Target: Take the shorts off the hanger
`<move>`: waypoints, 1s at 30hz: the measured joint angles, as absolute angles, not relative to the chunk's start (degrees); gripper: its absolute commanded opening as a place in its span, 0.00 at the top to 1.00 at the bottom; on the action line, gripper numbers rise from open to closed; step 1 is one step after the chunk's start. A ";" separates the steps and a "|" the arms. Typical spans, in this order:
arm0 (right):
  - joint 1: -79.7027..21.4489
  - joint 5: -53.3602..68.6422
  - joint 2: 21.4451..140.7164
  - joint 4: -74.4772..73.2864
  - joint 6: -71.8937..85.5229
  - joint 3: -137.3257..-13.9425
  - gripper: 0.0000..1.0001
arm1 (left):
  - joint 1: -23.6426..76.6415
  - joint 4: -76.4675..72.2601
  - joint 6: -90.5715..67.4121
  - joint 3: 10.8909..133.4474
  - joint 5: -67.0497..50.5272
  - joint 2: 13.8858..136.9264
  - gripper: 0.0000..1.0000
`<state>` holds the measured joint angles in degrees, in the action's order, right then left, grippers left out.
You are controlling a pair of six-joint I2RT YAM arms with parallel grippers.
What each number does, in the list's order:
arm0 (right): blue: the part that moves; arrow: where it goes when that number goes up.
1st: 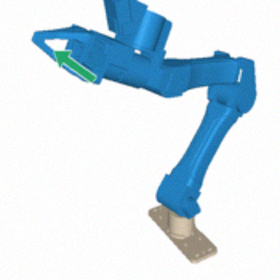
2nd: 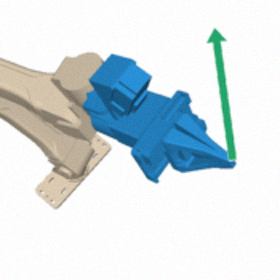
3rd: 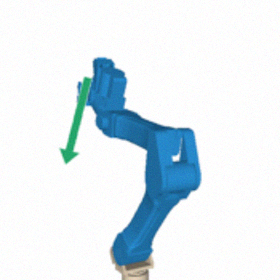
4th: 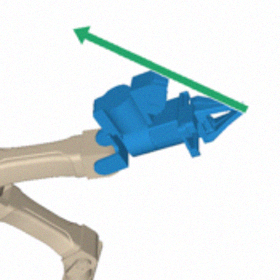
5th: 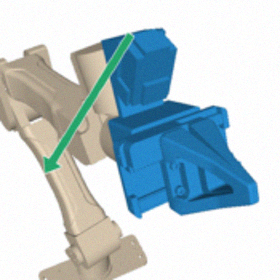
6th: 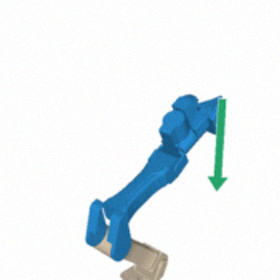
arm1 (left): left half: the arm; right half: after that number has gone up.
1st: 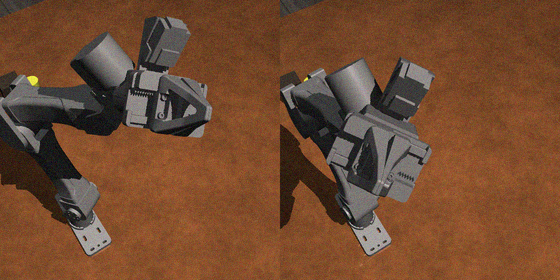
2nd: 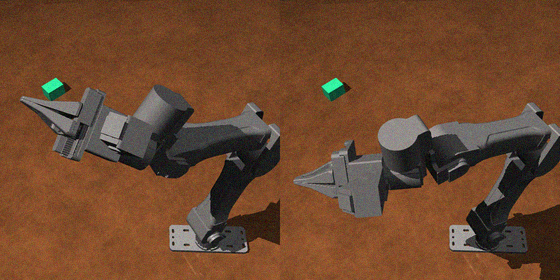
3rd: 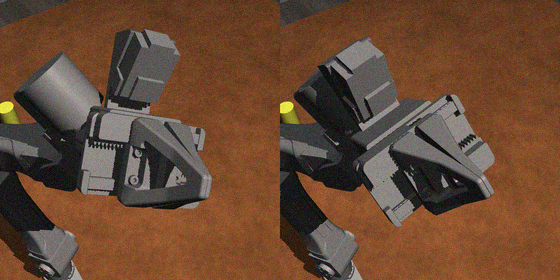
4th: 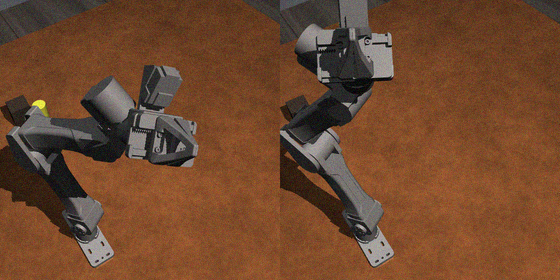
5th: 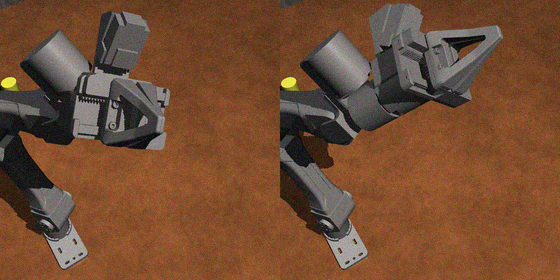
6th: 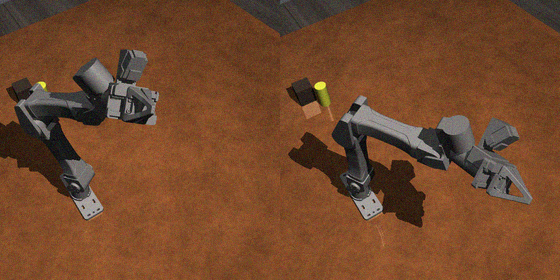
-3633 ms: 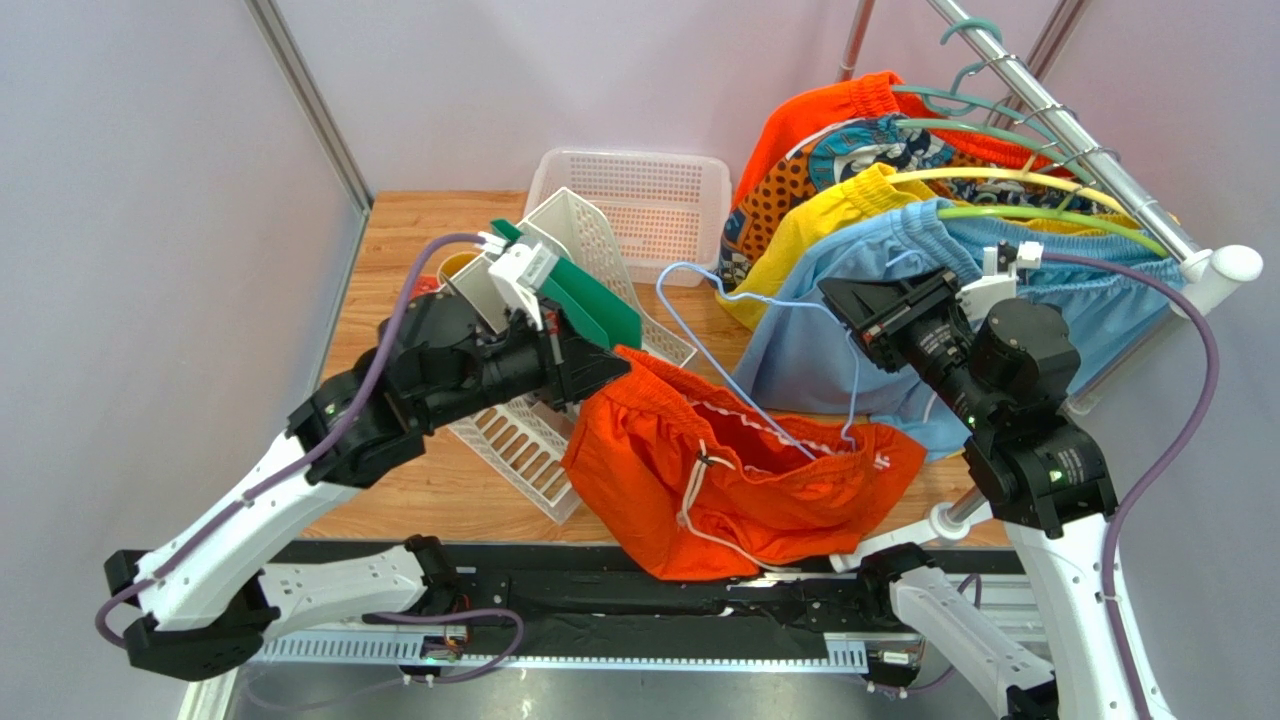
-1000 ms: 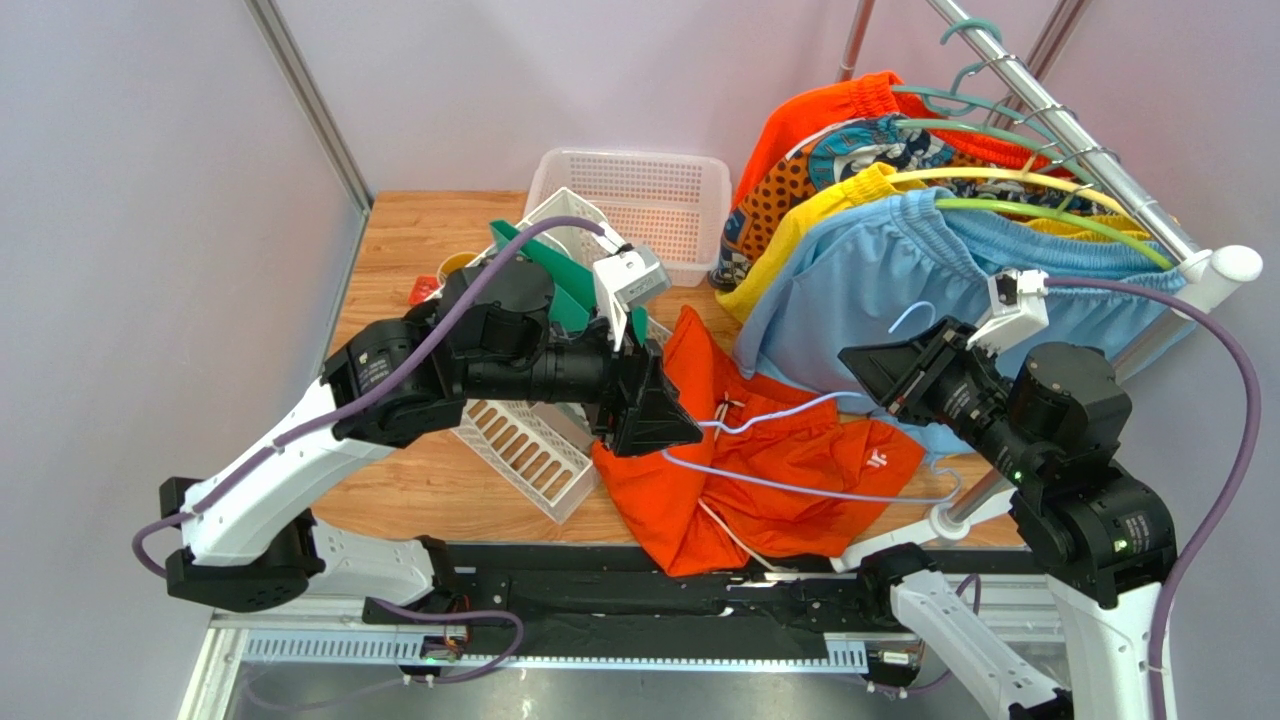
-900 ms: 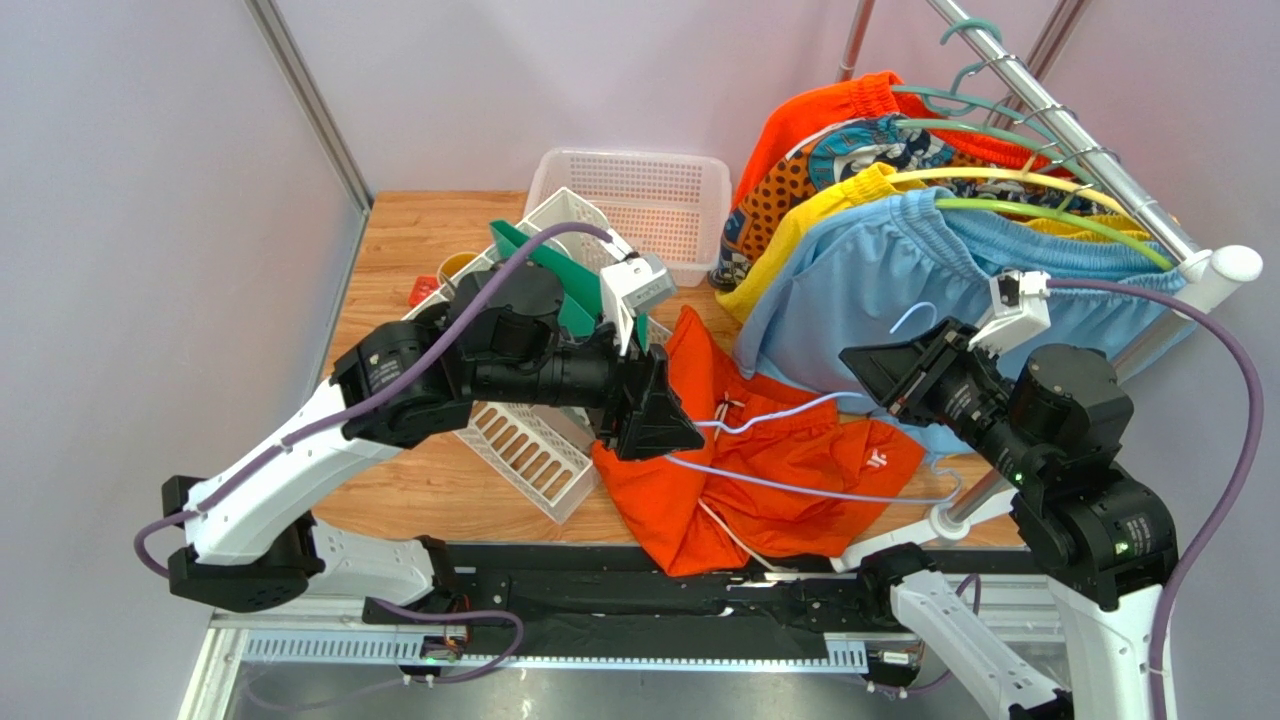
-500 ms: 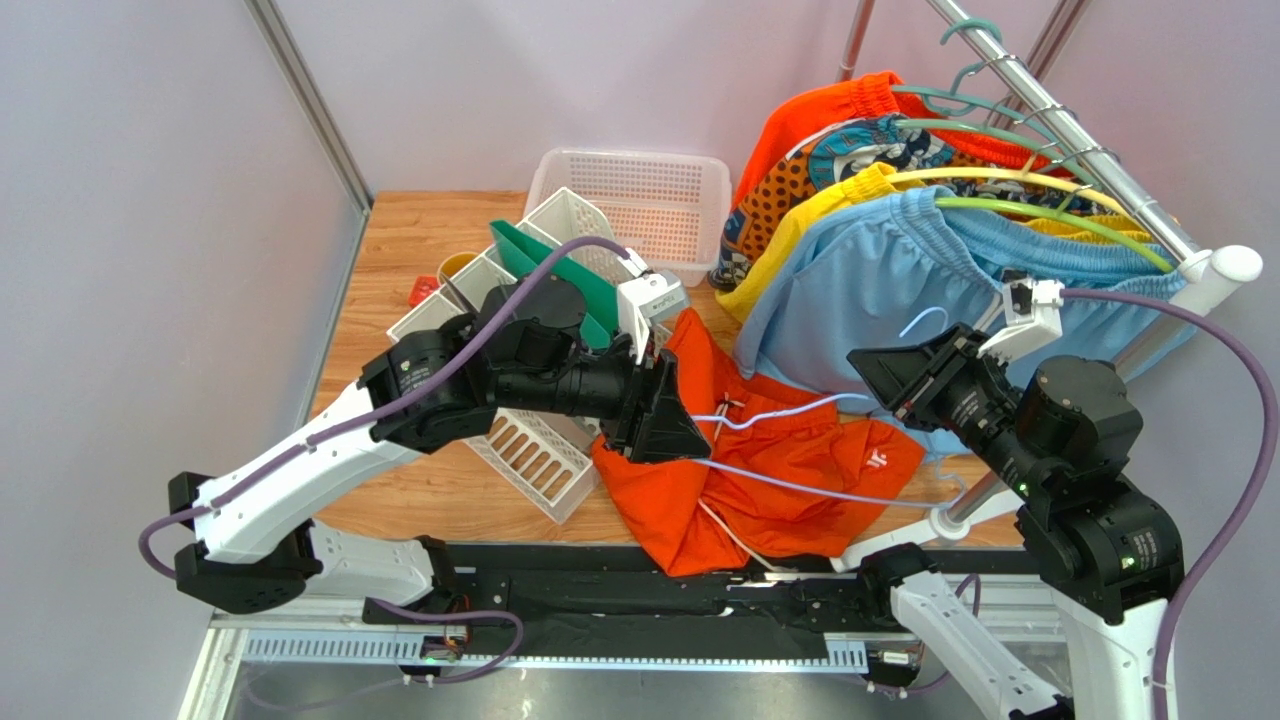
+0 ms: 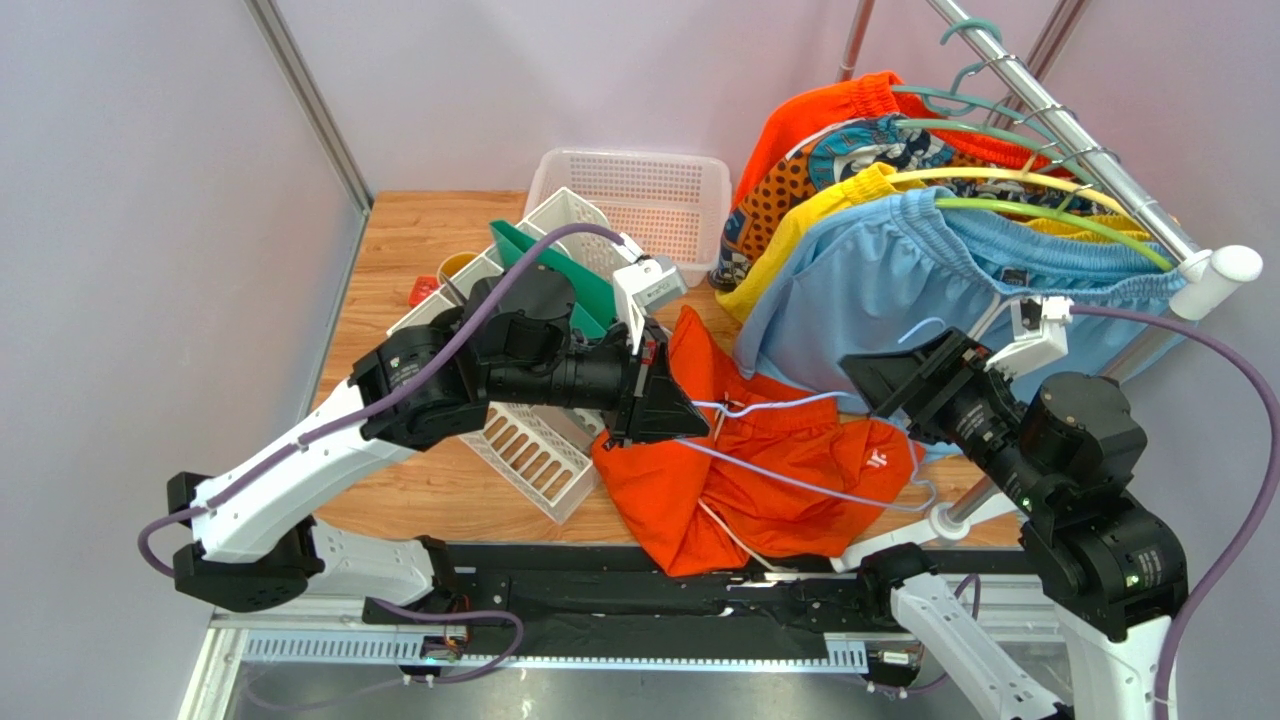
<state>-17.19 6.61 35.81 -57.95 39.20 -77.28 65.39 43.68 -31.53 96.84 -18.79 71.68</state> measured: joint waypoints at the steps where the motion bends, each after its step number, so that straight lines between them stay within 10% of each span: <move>1: -17.19 6.48 35.46 -58.39 39.59 -77.25 0.09 | 65.39 43.75 -31.40 96.99 -18.63 71.70 1.00; 30: -17.19 -12.91 19.20 -77.38 47.53 -89.12 0.08 | 65.28 40.18 -23.07 124.44 -19.79 94.24 1.00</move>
